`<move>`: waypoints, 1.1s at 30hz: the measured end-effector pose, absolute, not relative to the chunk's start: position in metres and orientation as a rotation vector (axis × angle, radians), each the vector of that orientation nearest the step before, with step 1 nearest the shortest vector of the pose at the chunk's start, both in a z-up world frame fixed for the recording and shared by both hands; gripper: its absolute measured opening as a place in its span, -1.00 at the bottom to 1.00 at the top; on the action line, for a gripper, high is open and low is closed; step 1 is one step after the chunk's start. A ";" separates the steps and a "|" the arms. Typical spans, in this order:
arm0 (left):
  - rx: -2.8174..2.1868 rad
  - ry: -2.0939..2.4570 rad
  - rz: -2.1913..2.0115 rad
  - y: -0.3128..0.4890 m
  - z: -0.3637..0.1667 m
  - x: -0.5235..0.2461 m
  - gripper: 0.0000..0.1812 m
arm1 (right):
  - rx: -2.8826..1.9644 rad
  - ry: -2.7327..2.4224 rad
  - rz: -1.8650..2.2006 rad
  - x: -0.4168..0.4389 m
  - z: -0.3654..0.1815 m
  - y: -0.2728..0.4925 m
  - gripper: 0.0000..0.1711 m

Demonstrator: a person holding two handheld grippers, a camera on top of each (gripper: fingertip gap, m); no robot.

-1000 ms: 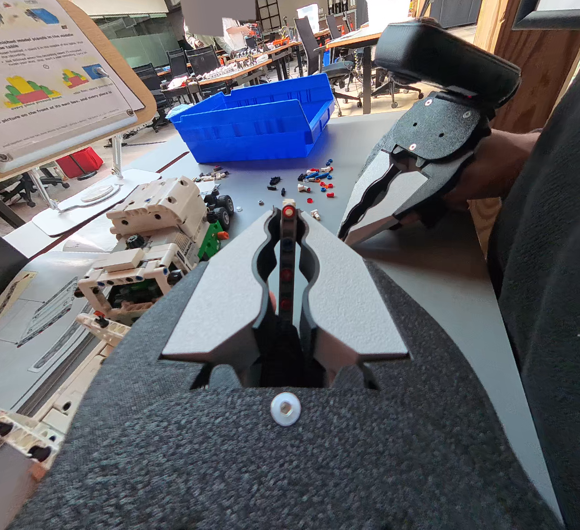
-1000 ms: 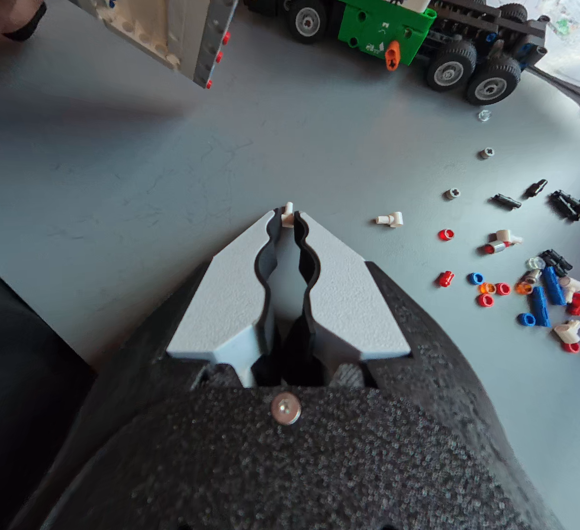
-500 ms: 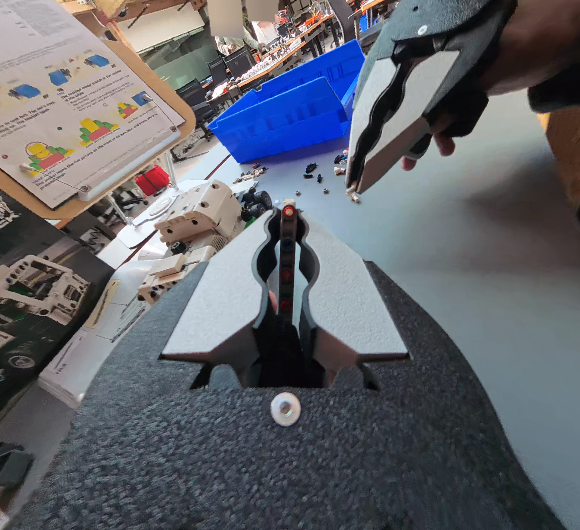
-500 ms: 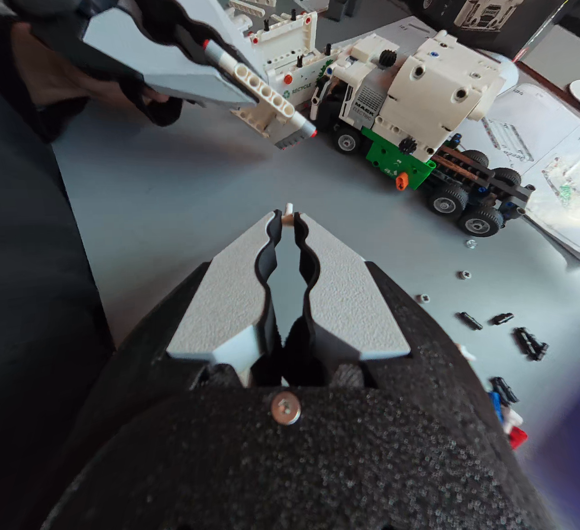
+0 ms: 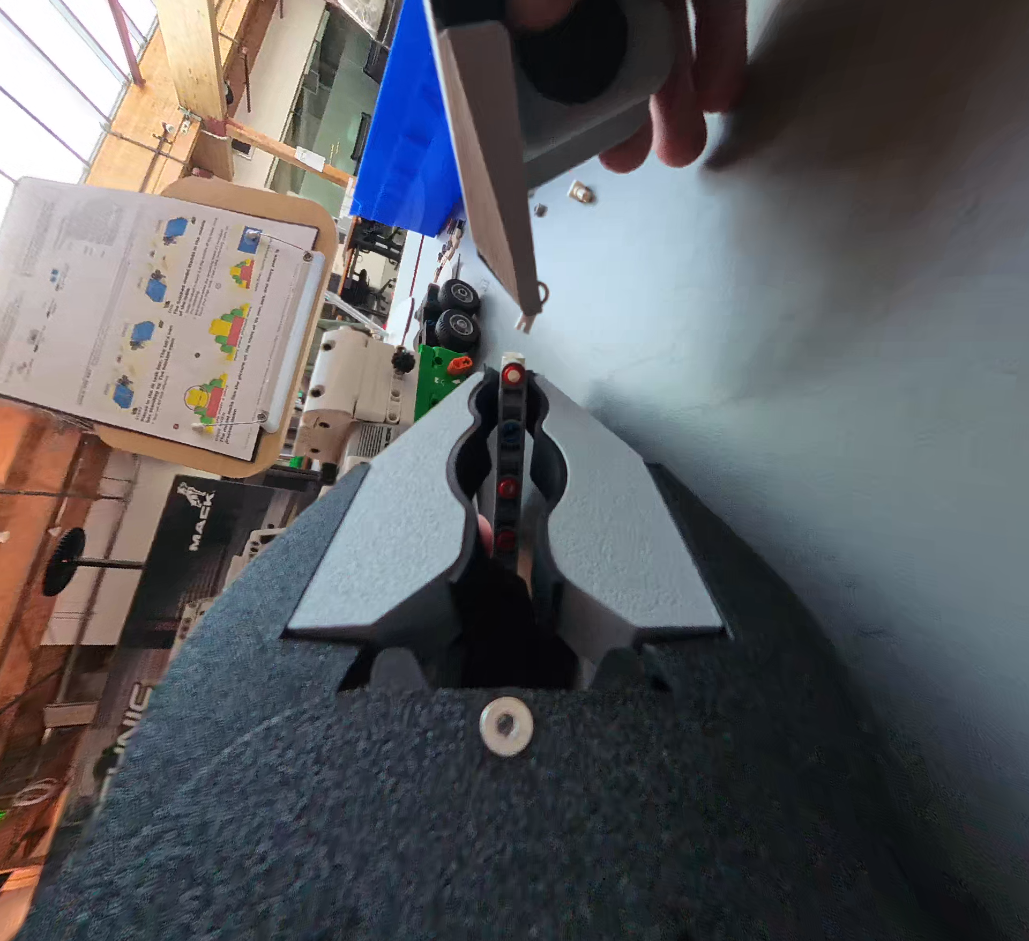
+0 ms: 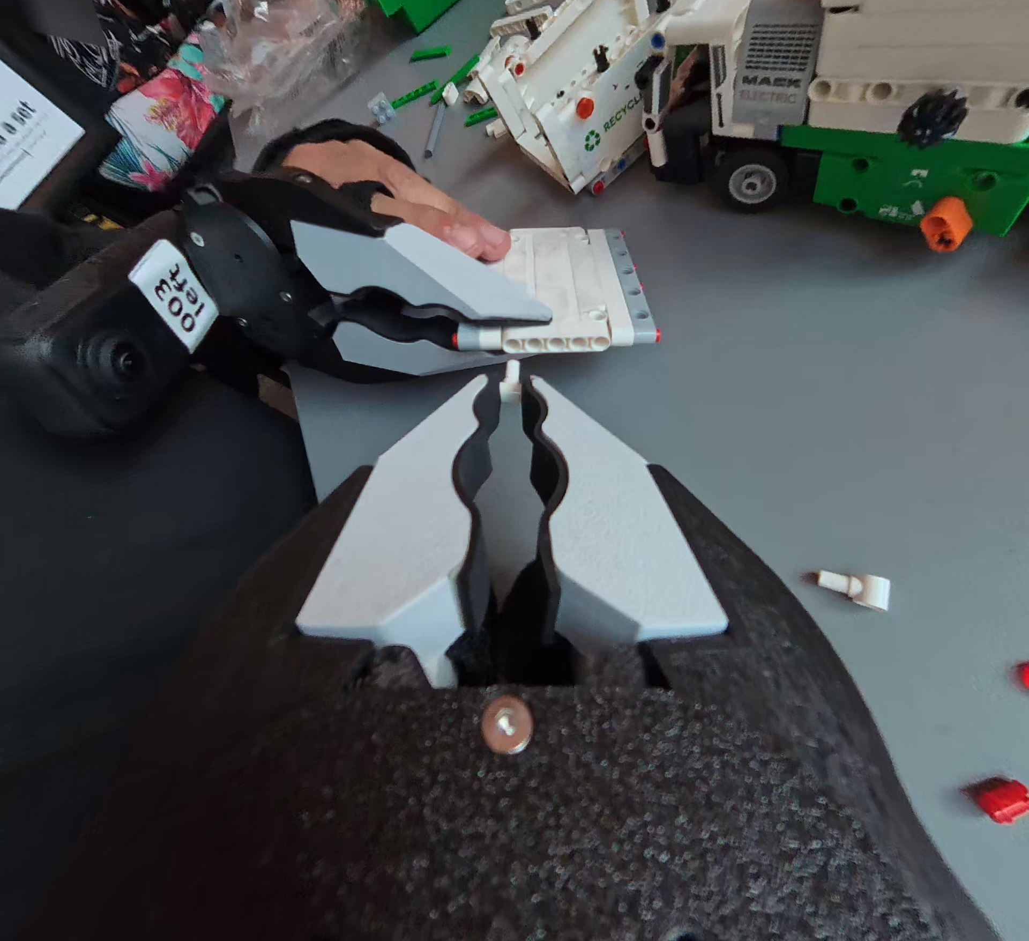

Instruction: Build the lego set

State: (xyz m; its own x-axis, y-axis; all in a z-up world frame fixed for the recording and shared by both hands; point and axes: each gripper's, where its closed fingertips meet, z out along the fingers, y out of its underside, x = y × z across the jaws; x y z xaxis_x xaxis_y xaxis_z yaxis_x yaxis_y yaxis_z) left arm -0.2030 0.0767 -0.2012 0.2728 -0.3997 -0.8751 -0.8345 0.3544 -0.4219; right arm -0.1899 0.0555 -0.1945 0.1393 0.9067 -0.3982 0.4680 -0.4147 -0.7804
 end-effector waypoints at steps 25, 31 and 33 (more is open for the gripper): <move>-1.174 1.464 0.637 0.073 -0.220 -0.196 -0.93 | -1.998 -1.490 1.059 -0.188 -0.216 0.054 -0.93; -1.187 1.483 0.661 0.072 -0.222 -0.196 -0.94 | -2.002 -1.542 1.047 -0.187 -0.219 0.054 -0.93; -1.193 1.487 0.674 0.073 -0.222 -0.197 -0.94 | -1.983 -1.551 1.033 -0.188 -0.219 0.055 -0.93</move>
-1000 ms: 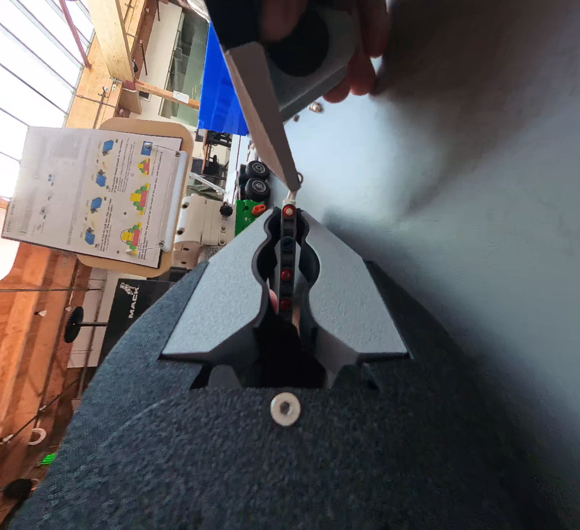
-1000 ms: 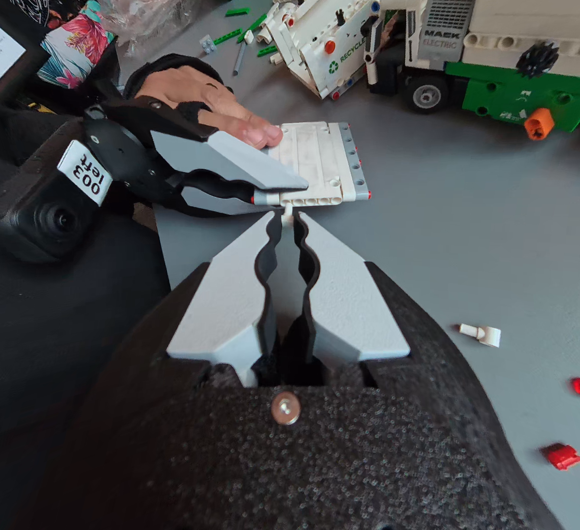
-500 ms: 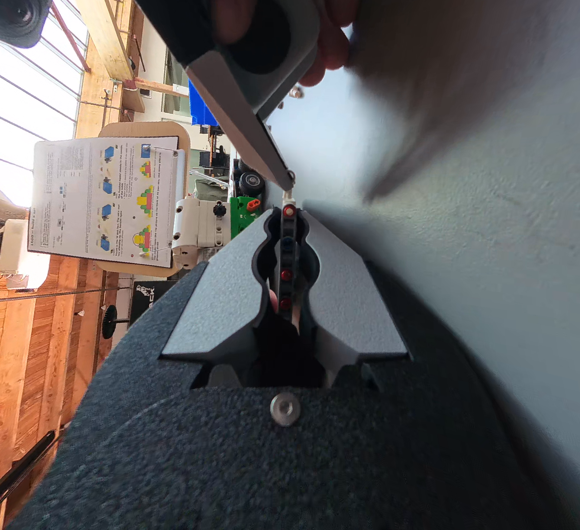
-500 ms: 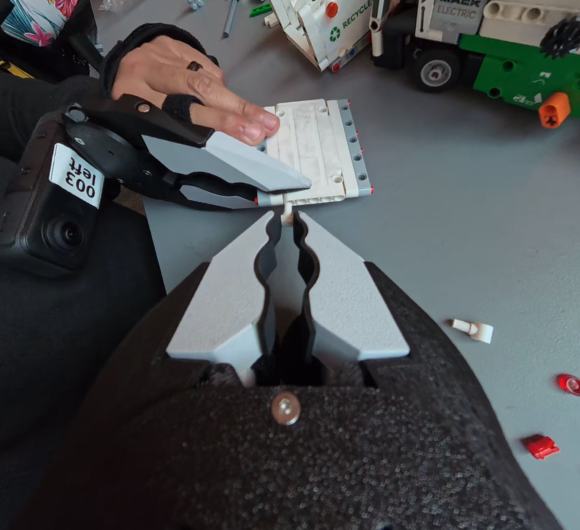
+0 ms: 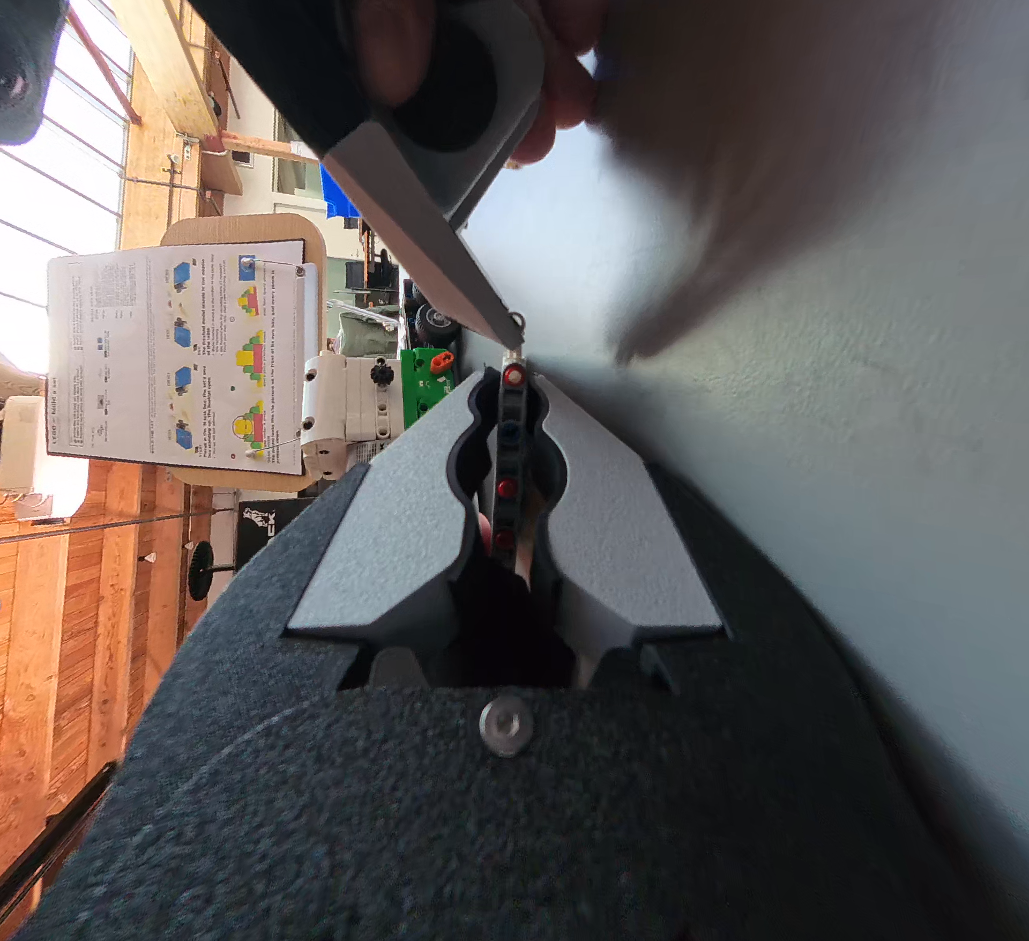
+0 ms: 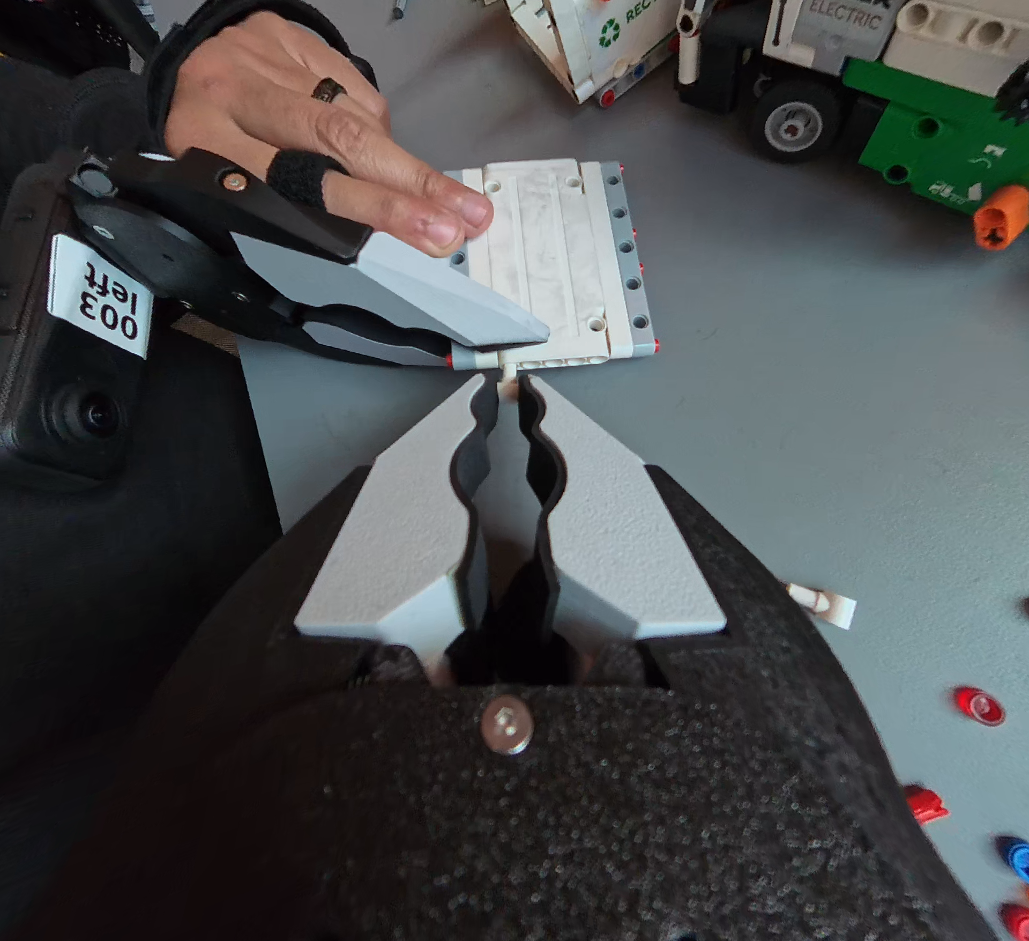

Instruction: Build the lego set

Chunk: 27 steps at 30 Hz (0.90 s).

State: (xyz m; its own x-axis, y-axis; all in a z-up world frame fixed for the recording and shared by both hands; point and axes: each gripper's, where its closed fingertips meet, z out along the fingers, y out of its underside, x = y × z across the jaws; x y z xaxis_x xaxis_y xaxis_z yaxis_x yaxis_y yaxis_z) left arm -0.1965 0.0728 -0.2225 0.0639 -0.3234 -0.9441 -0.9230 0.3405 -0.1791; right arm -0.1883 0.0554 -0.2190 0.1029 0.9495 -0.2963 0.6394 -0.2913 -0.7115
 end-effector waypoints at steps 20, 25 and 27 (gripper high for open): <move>-1.286 1.329 0.472 0.078 -0.202 -0.194 -0.93 | -1.820 -1.257 1.236 -0.194 -0.192 0.062 -0.93; -1.303 1.316 0.474 0.080 -0.202 -0.196 -0.93 | -1.808 -1.152 1.312 -0.188 -0.182 0.064 -0.91; -1.309 1.314 0.467 0.080 -0.202 -0.196 -0.93 | -1.828 -1.167 1.287 -0.188 -0.186 0.063 -0.97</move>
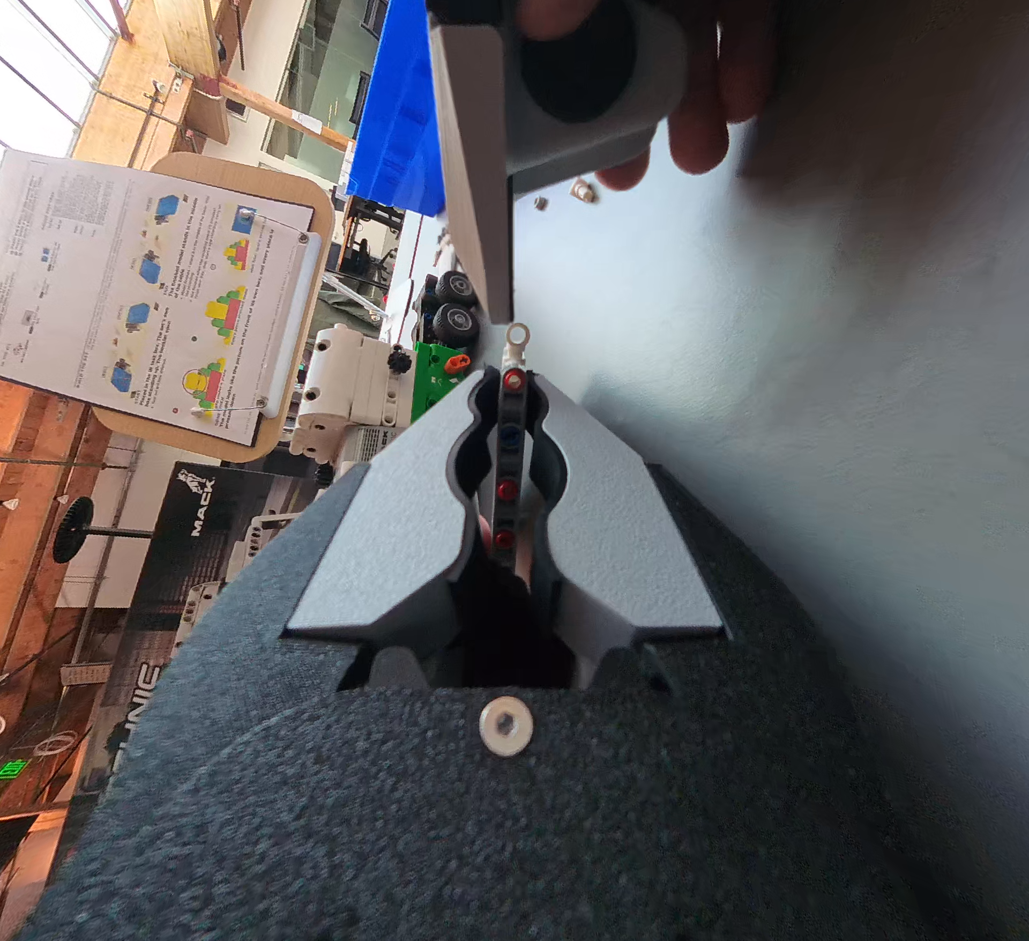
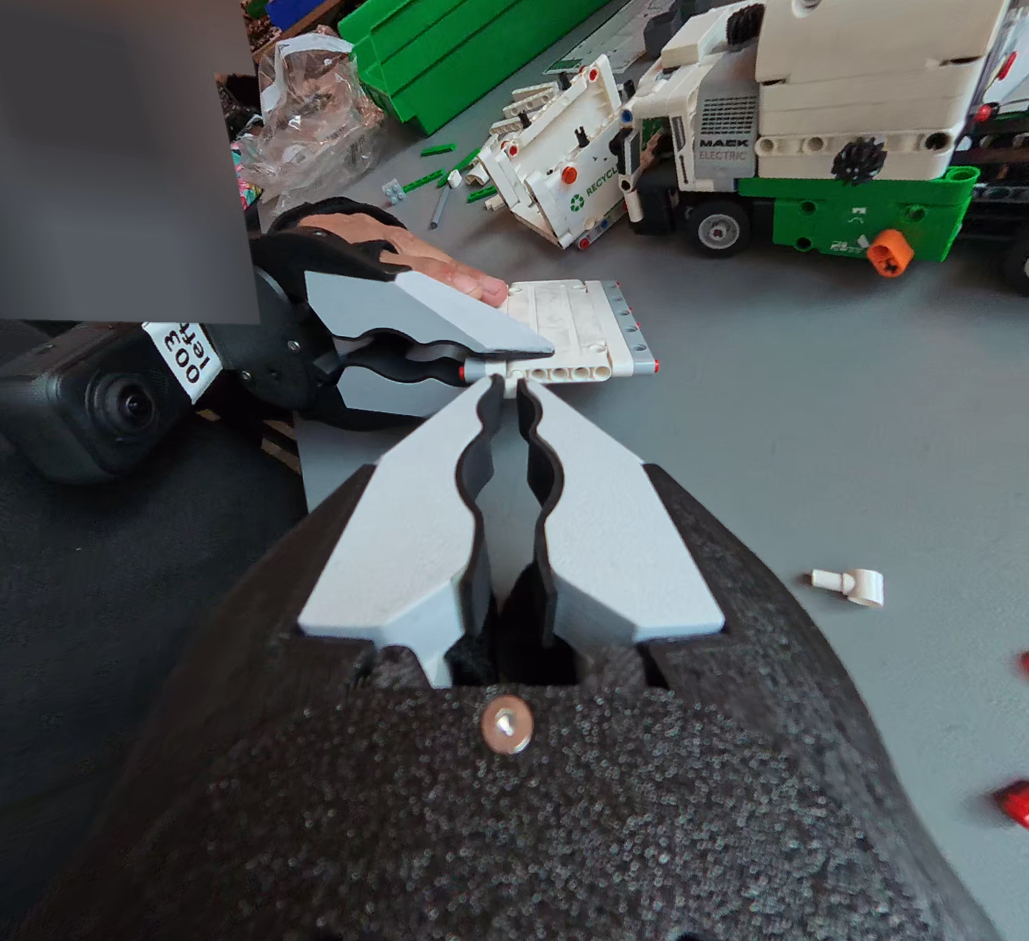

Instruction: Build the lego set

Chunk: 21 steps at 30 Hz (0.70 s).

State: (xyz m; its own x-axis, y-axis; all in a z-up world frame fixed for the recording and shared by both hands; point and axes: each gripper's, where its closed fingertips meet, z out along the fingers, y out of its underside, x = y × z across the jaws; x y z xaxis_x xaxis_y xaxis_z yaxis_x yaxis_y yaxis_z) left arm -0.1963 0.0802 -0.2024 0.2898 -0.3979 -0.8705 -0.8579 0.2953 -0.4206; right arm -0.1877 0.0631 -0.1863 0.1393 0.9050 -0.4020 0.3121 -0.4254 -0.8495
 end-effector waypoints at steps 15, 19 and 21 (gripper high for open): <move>-1.299 1.325 0.469 0.077 -0.202 -0.194 -0.93 | -1.825 -1.245 1.163 -0.188 -0.194 0.060 -0.93; -1.312 1.312 0.476 0.077 -0.201 -0.193 -0.93 | -1.819 -1.244 1.169 -0.189 -0.193 0.060 -0.93; -1.306 1.313 0.479 0.077 -0.201 -0.193 -0.93 | -1.831 -1.234 1.183 -0.189 -0.193 0.061 -0.93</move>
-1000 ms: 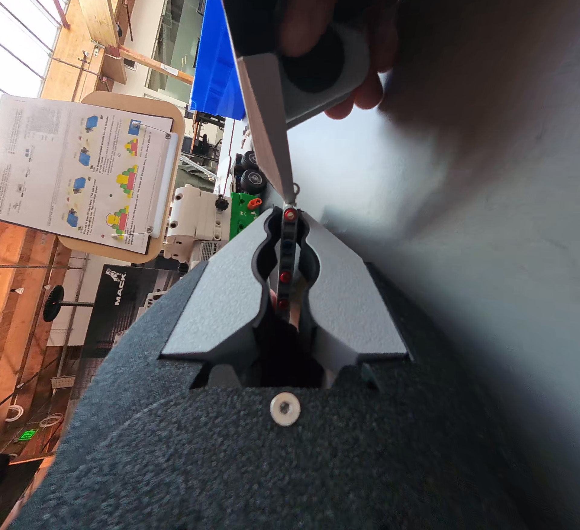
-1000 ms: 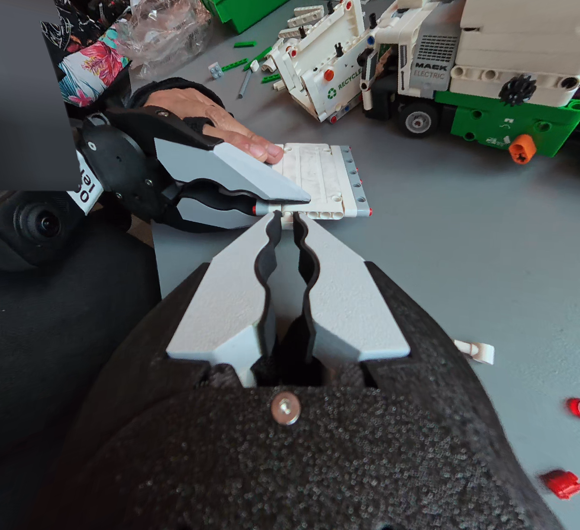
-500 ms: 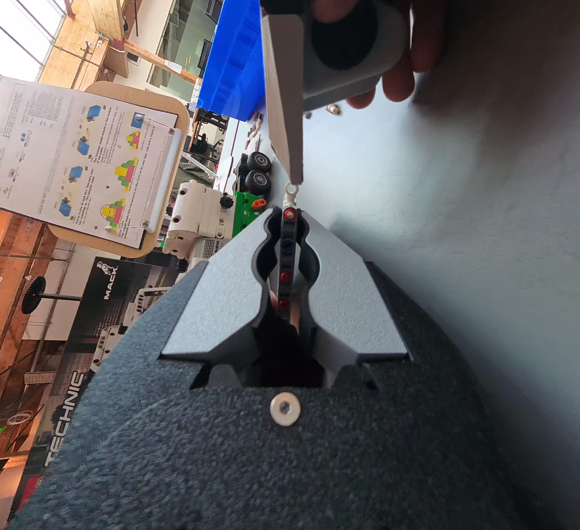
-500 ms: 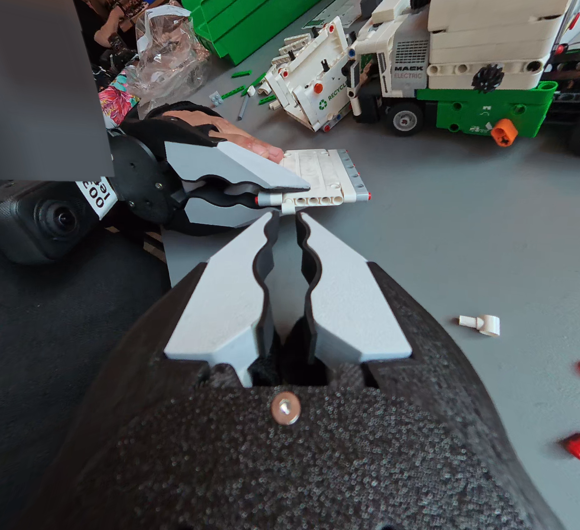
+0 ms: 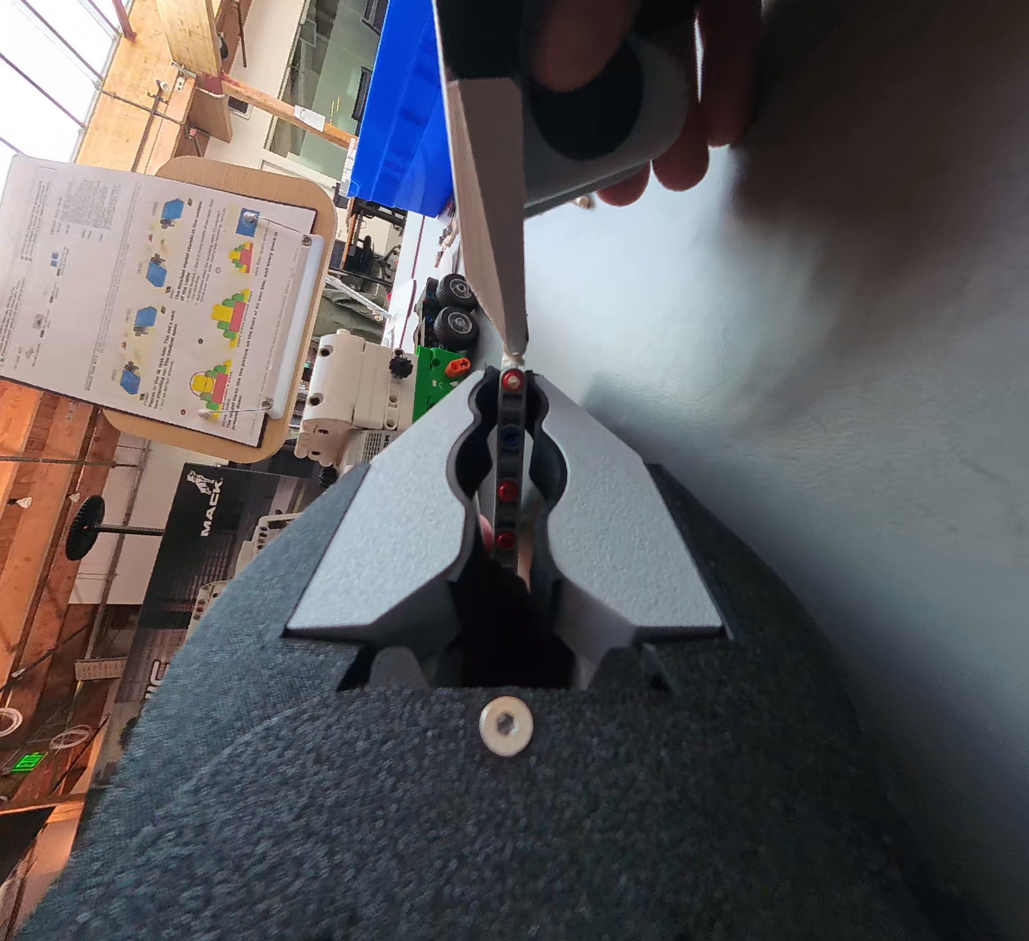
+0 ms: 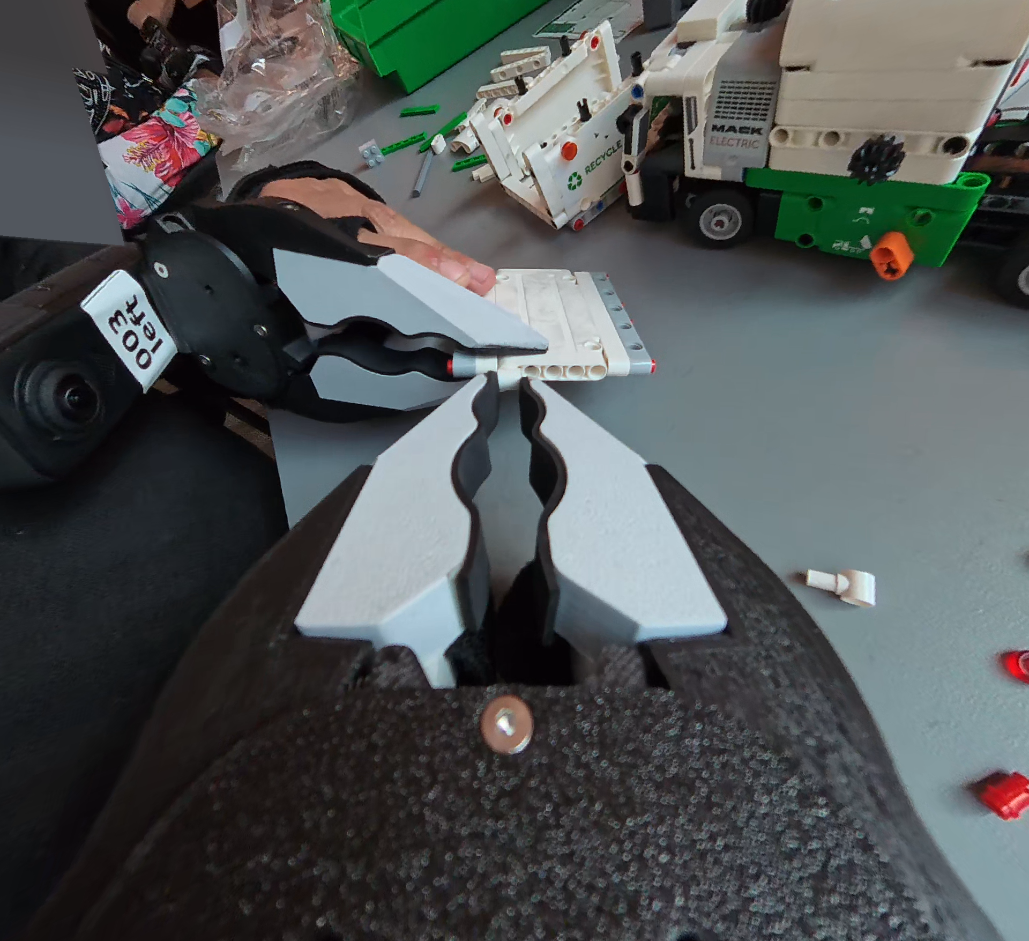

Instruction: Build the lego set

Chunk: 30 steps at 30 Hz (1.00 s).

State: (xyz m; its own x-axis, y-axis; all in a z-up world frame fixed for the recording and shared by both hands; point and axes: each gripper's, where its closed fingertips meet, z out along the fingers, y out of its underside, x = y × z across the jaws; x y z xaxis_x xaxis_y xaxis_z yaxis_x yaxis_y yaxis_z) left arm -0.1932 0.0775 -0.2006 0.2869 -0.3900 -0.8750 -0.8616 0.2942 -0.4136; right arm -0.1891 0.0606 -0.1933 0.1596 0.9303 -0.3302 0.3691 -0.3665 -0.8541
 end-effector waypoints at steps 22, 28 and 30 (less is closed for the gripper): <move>-1.483 0.948 -0.967 0.028 -0.129 -0.174 -0.79 | -1.331 -1.838 1.187 -0.193 -0.163 0.024 -0.93; -1.484 0.961 -0.979 0.027 -0.130 -0.178 -0.94 | -1.320 -1.792 1.214 -0.196 -0.154 0.021 -0.93; -1.483 0.966 -0.979 0.026 -0.132 -0.178 -0.94 | -1.310 -1.770 1.227 -0.195 -0.151 0.021 -0.93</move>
State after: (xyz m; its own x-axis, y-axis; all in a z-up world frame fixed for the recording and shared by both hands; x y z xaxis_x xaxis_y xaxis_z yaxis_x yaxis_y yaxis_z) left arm -0.1782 0.0260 -0.1320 0.3360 -0.9384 0.0804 -0.0674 -0.1091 -0.9917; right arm -0.1954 0.0214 -0.1509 -0.3241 0.9447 -0.0505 0.3787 0.0807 -0.9220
